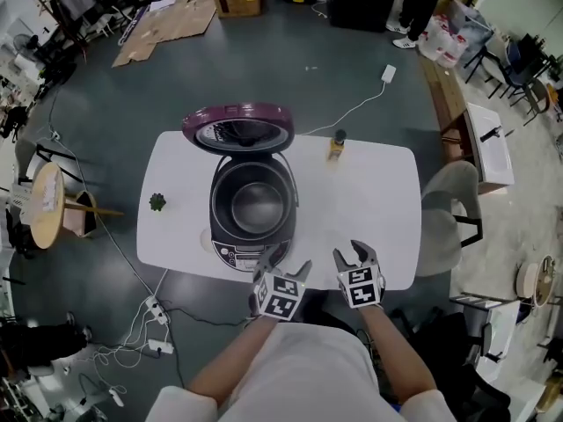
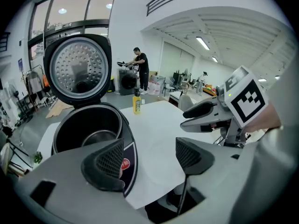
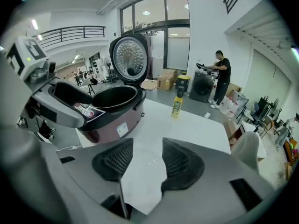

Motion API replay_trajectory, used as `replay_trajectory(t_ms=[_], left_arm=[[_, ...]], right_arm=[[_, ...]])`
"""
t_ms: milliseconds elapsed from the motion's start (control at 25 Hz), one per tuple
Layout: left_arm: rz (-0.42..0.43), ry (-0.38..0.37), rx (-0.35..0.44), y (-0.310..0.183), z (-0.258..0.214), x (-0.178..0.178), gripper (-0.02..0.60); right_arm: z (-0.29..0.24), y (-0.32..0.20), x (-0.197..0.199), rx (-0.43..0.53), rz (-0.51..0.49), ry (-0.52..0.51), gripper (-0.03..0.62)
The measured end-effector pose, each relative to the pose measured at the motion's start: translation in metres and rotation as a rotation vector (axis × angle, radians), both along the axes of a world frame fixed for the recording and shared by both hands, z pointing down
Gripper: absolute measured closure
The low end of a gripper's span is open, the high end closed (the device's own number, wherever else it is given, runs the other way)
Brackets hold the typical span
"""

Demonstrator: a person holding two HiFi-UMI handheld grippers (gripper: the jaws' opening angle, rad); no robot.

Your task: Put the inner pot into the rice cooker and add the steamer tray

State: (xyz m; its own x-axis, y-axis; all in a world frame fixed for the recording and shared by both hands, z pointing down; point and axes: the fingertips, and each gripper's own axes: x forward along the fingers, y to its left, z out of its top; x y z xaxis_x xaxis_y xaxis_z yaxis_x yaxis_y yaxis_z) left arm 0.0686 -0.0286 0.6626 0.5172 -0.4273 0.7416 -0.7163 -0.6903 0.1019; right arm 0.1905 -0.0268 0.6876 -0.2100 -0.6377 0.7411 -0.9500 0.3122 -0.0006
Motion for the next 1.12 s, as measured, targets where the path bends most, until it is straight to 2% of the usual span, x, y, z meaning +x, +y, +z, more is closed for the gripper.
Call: replay_trajectory(t_ms=[240, 680, 1120], left_arm=[[0.004, -0.013, -0.002, 0.032, 0.008, 0.015, 0.221], [-0.059, -0.048, -0.074, 0.063, 0.061, 0.019, 0.226], [-0.175, -0.074, -0.178, 0.07, 0.137, 0.016, 0.23]], right_arm=[[0.011, 0.013, 0.001, -0.009, -0.051, -0.009, 0.385], [0.047, 0.034, 0.015, -0.06, -0.105, 0.008, 0.385], [0.1, 0.038, 0.034, -0.116, -0.153, 0.045, 0.385]])
